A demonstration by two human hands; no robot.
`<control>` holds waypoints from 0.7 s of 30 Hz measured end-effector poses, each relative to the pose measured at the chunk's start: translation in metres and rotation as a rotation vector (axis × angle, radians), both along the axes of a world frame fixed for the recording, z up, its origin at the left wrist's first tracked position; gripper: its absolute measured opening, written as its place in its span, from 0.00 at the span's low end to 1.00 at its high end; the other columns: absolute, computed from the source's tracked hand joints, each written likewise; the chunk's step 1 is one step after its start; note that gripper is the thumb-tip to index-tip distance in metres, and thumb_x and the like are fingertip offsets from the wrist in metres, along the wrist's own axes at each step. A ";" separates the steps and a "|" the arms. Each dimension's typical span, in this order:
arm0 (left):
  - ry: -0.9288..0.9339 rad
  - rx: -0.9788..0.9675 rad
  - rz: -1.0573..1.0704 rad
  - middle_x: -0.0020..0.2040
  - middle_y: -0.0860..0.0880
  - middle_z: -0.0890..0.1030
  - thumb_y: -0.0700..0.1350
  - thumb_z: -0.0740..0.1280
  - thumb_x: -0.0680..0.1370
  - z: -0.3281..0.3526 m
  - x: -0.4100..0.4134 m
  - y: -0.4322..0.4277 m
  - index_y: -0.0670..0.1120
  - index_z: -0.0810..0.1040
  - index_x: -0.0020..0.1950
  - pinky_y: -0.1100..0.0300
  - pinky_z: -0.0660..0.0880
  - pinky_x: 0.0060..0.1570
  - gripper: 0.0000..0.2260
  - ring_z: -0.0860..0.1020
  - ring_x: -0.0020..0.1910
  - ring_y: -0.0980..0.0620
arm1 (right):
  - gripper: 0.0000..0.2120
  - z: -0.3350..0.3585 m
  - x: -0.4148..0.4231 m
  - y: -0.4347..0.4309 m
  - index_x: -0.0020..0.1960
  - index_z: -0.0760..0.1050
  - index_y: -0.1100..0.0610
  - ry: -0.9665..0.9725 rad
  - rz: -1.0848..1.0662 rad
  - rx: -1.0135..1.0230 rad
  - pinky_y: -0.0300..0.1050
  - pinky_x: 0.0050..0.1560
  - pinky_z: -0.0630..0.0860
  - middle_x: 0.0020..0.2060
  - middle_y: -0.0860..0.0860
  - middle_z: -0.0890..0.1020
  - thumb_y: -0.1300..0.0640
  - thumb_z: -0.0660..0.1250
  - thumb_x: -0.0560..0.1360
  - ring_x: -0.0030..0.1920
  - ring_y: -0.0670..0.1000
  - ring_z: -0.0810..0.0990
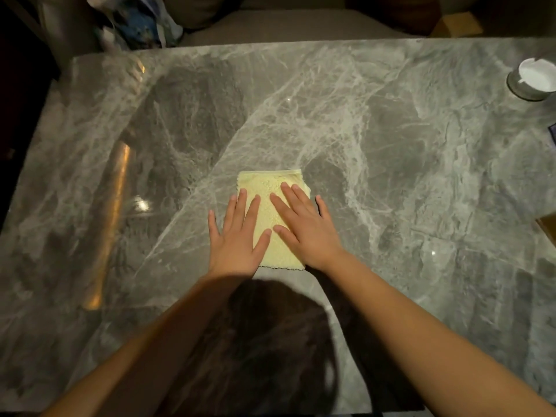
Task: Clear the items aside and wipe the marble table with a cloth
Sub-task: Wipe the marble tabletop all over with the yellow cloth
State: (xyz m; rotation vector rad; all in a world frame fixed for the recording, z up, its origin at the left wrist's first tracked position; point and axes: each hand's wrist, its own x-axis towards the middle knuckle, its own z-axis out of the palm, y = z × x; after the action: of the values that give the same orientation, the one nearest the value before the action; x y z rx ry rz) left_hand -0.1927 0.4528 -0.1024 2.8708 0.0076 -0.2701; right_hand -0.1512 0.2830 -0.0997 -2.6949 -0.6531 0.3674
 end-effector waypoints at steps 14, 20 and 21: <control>-0.028 -0.144 -0.019 0.78 0.51 0.38 0.60 0.53 0.80 0.119 0.040 -0.033 0.53 0.42 0.78 0.43 0.33 0.71 0.31 0.35 0.76 0.51 | 0.28 0.125 0.029 -0.041 0.79 0.47 0.50 -0.116 -0.020 -0.045 0.58 0.75 0.43 0.79 0.49 0.46 0.48 0.52 0.82 0.78 0.50 0.42; -0.201 -0.149 -0.150 0.78 0.51 0.37 0.59 0.53 0.80 0.179 0.052 -0.073 0.53 0.42 0.78 0.45 0.31 0.70 0.31 0.33 0.76 0.52 | 0.28 0.172 0.031 -0.088 0.79 0.47 0.50 -0.209 -0.111 -0.067 0.58 0.75 0.41 0.79 0.49 0.46 0.45 0.51 0.82 0.78 0.50 0.41; -0.223 -0.145 -0.163 0.78 0.52 0.37 0.59 0.53 0.80 0.184 0.054 -0.079 0.54 0.42 0.78 0.46 0.30 0.70 0.31 0.33 0.76 0.52 | 0.28 0.176 0.030 -0.097 0.79 0.47 0.50 -0.212 -0.121 -0.071 0.59 0.75 0.41 0.79 0.49 0.46 0.45 0.51 0.82 0.78 0.50 0.41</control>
State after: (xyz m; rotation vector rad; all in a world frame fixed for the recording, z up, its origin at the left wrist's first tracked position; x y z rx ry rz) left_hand -0.1391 0.3733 0.0820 2.7428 -0.2772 0.0199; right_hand -0.1207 0.1856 0.0765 -2.8495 -0.5393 0.0759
